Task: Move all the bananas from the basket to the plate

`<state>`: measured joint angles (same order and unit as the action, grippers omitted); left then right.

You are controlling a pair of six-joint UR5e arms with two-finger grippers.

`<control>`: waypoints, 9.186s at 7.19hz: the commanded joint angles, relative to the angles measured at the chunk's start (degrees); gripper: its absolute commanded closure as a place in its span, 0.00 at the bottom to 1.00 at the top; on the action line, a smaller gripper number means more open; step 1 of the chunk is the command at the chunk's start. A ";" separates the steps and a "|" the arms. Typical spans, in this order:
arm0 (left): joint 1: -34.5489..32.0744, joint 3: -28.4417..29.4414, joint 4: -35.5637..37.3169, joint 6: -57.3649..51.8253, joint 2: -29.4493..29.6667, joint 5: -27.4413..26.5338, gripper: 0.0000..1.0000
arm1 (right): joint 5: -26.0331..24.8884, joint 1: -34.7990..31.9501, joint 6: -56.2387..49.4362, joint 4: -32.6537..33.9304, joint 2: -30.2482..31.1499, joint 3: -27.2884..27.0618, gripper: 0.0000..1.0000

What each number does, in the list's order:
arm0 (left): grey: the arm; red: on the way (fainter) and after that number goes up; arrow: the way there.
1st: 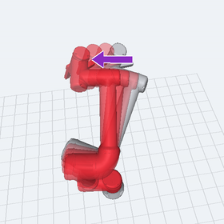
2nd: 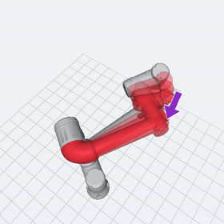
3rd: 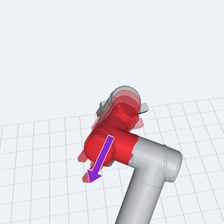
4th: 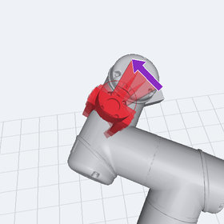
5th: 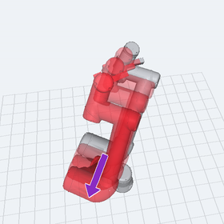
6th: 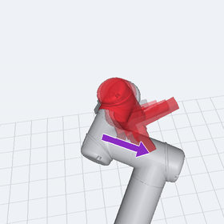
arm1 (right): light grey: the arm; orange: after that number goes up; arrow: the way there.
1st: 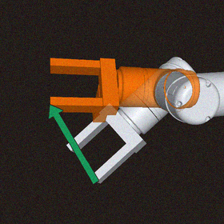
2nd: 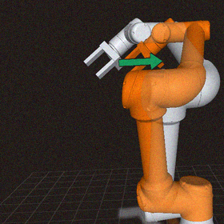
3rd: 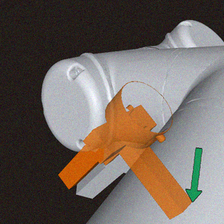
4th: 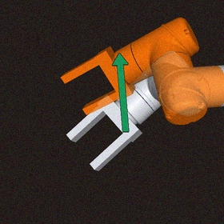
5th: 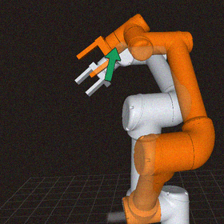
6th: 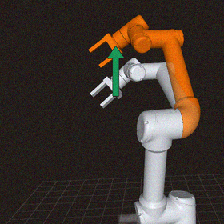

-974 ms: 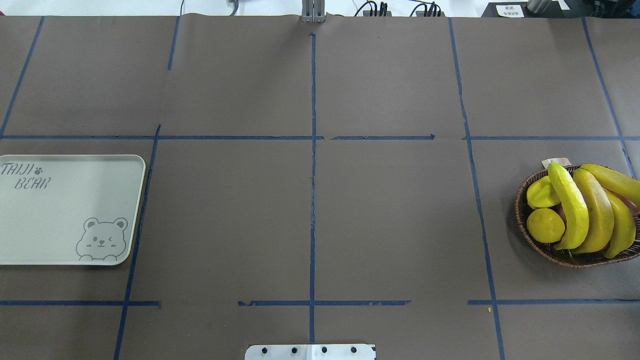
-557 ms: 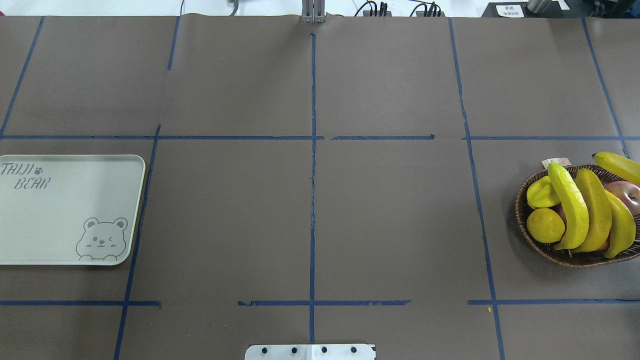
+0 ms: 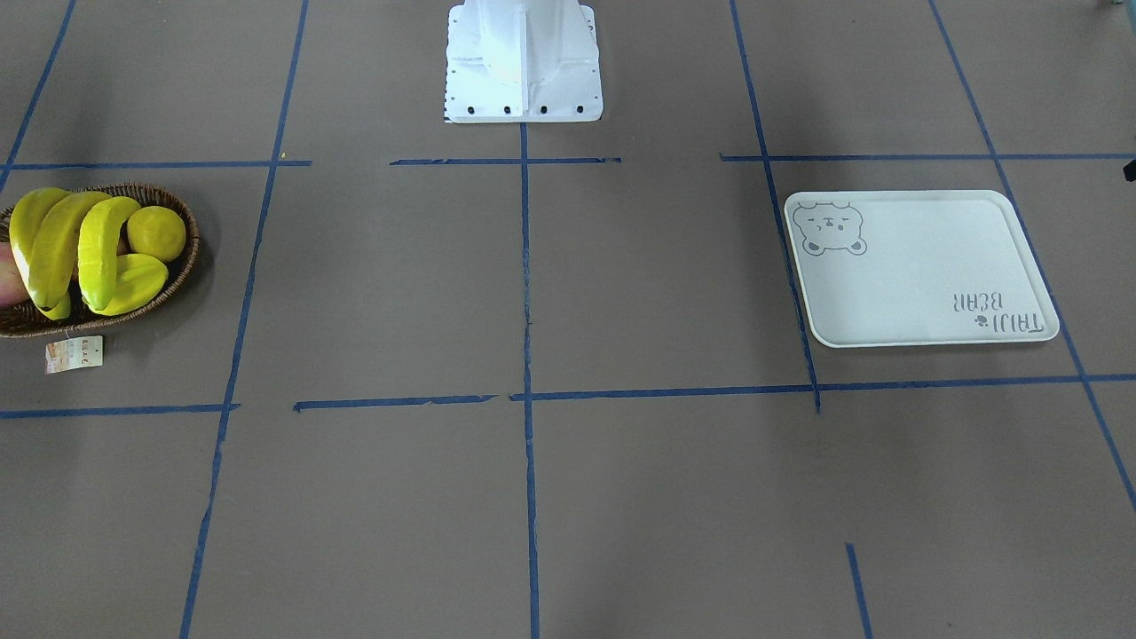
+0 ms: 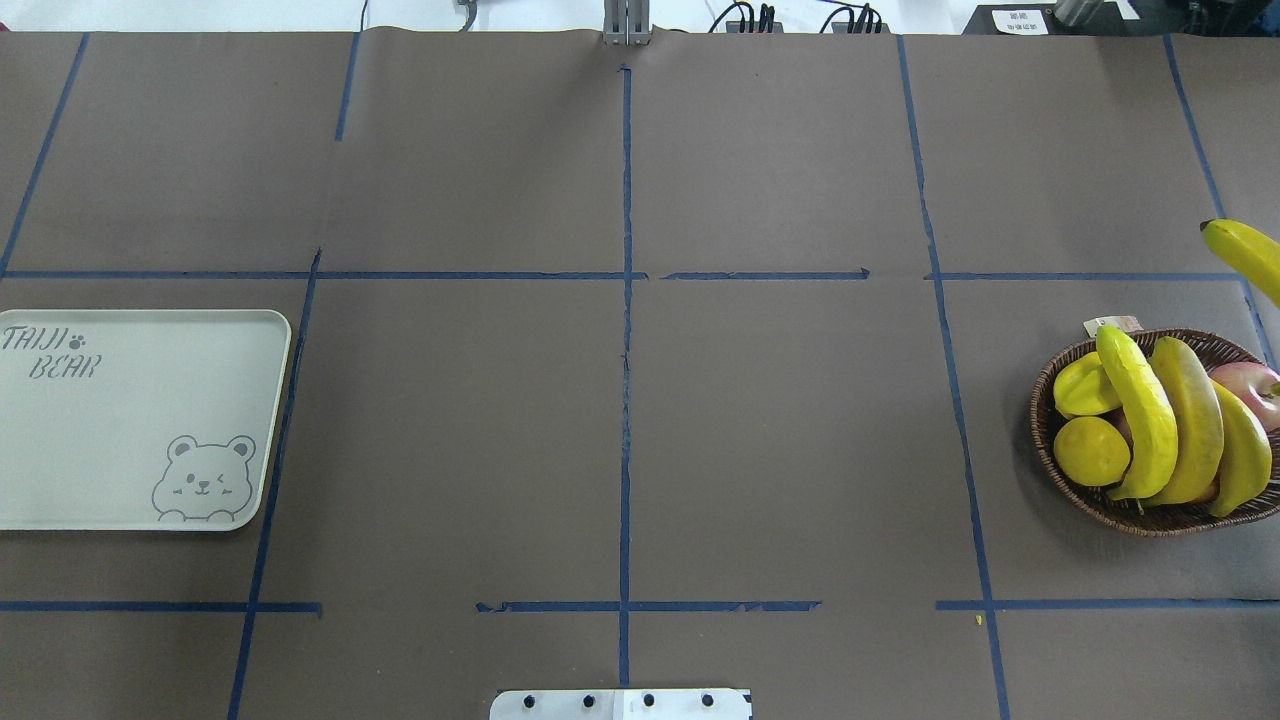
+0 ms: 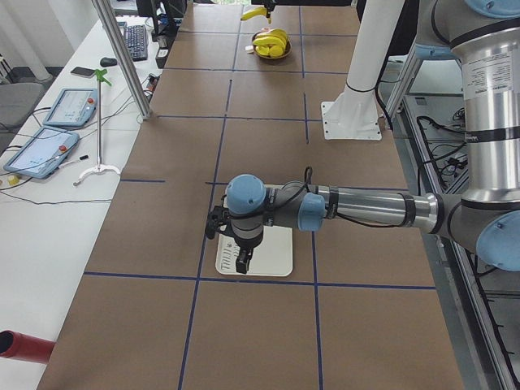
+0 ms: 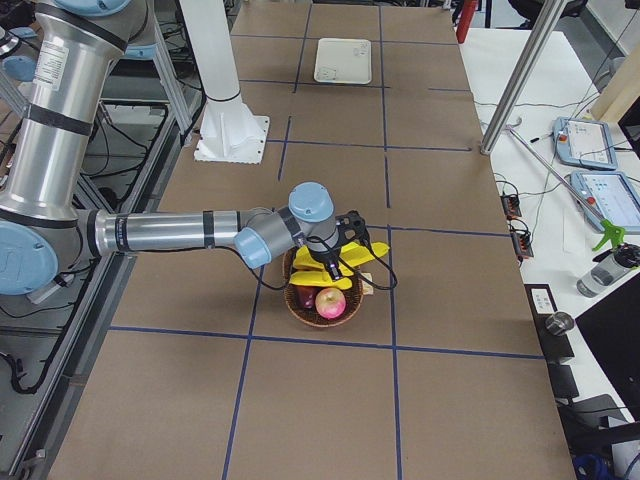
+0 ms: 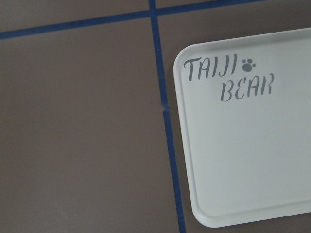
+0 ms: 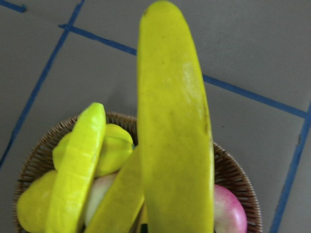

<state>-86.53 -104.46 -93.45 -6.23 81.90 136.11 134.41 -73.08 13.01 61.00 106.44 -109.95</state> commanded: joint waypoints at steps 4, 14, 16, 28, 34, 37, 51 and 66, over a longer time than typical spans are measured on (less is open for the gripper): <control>3.71 3.20 -11.09 1.73 2.92 11.19 0.00 | -5.16 19.77 39.12 -11.58 -13.70 -0.44 0.96; 36.65 1.54 -39.64 87.09 28.13 -6.83 0.01 | -41.40 50.66 66.97 -12.48 -37.87 1.22 0.96; 43.34 2.67 -43.92 95.15 32.76 -14.70 0.01 | -42.64 51.63 67.67 -12.57 -43.22 5.59 0.96; 53.40 4.35 -43.75 97.20 38.60 -27.03 0.42 | -46.08 54.80 68.82 -13.36 -47.91 7.29 0.95; 53.31 4.00 -43.57 97.11 38.42 -27.03 1.00 | -46.08 54.89 68.90 -13.36 -47.29 7.11 0.02; 53.31 4.00 -43.22 97.20 38.16 -27.03 1.00 | -45.90 54.71 68.82 -13.27 -47.29 6.76 0.00; 30.24 -10.08 4.59 60.09 10.83 -18.84 0.96 | -12.02 23.38 30.91 27.33 -22.19 -10.82 0.00; 18.59 19.12 -43.93 53.23 2.83 -2.25 0.00 | -9.51 15.86 19.59 26.46 -12.41 -12.57 0.00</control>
<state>-67.36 -84.88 -137.61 53.19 84.71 133.21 125.24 -57.28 32.32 87.65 92.94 -122.28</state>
